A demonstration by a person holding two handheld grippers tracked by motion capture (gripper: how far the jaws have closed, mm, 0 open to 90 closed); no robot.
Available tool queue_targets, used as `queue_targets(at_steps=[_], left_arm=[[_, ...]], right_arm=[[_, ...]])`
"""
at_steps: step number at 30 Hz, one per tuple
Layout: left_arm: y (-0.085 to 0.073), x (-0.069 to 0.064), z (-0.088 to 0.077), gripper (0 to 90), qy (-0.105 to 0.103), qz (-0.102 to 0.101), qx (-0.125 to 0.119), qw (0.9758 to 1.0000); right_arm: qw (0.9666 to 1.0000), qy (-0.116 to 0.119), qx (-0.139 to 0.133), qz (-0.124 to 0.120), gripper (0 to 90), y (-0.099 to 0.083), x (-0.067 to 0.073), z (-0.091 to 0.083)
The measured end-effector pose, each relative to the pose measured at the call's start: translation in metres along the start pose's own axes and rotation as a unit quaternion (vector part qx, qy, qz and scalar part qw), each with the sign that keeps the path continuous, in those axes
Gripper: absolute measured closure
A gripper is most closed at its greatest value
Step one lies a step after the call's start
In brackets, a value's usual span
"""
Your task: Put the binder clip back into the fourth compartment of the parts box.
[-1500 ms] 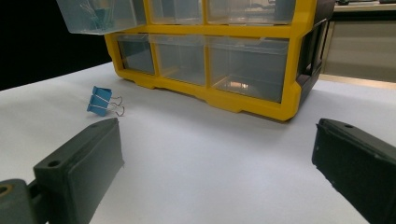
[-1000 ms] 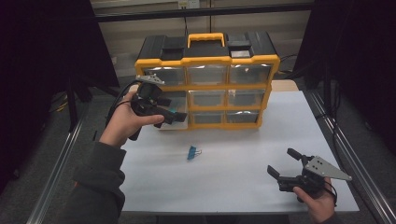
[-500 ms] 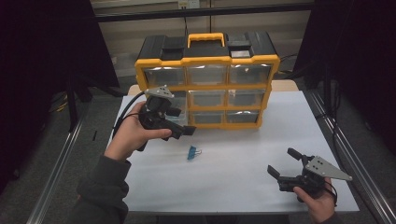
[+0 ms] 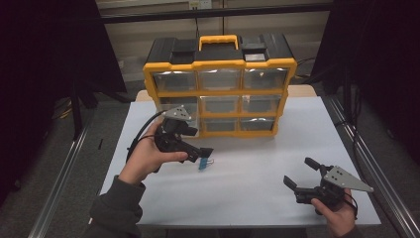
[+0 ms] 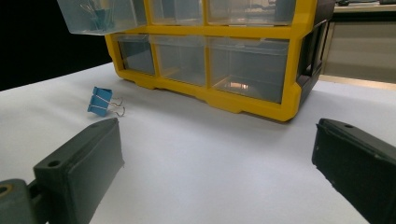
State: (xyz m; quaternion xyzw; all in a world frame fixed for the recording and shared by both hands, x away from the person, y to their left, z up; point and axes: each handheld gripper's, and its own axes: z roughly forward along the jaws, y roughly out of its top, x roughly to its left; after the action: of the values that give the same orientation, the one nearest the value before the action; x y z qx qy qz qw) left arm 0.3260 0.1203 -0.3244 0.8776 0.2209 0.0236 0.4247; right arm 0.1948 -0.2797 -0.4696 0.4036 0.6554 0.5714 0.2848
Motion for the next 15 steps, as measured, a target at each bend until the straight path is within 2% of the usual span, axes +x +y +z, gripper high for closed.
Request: queue_targets(at_steps=[2, 4, 8, 9, 15], left_arm=[[-0.005, -0.001, 0.004, 11.3, 0.004, 0.002, 0.008, 1.0], [-0.01, -0.001, 0.008, 11.2, 0.0, -0.002, 0.004, 1.0], [-0.017, -0.004, 0.013, 11.1, 0.006, 0.006, 0.01, 0.9999], [-0.019, -0.005, 0.015, 11.0, 0.005, 0.001, 0.006, 1.0], [-0.029, -0.005, 0.022, 11.0, 0.011, -0.001, 0.009, 0.9999]], right_arm=[[1.0, -0.002, 0.0, 0.0, 1.3, 0.0, 0.0, 0.0], [1.0, -0.002, 0.0, 0.0, 1.3, 0.0, 0.0, 0.0], [1.0, -0.001, 0.0, 0.0, 1.3, 0.0, 0.0, 0.0], [1.0, -0.002, 0.0, -0.001, 1.3, 0.0, 0.0, 0.0], [1.0, 0.001, 0.0, -0.002, 1.3, 0.0, 0.0, -0.001]])
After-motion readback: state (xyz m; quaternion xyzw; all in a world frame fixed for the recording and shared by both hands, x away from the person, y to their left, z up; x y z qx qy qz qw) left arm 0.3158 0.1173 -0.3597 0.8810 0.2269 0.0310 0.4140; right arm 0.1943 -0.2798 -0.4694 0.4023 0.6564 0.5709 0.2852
